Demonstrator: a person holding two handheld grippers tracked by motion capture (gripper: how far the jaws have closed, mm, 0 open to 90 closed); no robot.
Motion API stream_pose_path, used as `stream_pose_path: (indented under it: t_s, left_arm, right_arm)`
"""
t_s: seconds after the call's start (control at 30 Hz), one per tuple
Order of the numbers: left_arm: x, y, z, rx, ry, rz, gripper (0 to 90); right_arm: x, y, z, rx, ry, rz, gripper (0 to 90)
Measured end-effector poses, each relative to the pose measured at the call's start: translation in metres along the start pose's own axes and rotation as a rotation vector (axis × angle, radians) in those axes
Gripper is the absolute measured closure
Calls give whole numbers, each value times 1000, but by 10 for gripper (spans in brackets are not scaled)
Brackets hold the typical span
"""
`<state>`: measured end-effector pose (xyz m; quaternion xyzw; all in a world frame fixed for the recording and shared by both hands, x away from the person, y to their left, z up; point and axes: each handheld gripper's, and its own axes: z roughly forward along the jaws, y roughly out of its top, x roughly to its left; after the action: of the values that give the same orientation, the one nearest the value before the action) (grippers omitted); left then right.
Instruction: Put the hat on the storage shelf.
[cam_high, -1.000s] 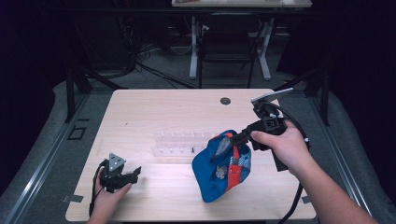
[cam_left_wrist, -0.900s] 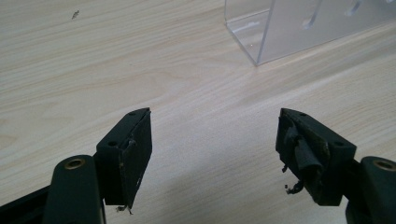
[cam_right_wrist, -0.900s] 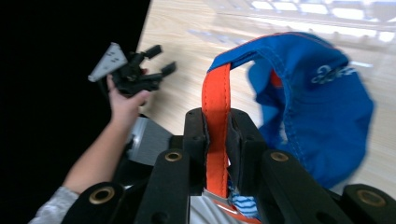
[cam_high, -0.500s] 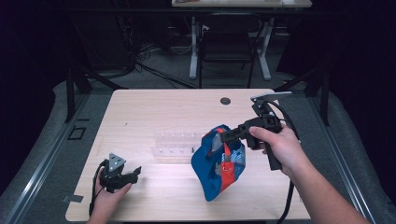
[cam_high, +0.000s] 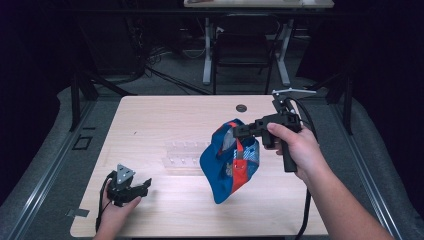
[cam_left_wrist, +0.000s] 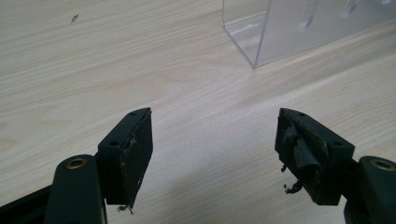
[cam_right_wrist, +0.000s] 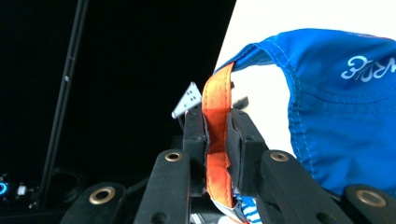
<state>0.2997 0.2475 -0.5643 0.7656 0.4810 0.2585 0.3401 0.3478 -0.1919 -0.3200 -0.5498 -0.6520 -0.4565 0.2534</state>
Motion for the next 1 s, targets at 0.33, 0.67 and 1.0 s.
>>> stream_pose_path:
  t_s: [0.33,0.67,1.0]
  left_arm:
    - [-1,0,0,-10,-6,-8,280]
    - [-4,2,-1,-31,-15,4,332]
    - [-5,3,-2,-38,-21,13,332]
  right_arm:
    - [5,16,-1,-69,22,11,788]
    - [6,33,10,-134,26,25,788]
    - [9,48,28,-188,-4,27,788]
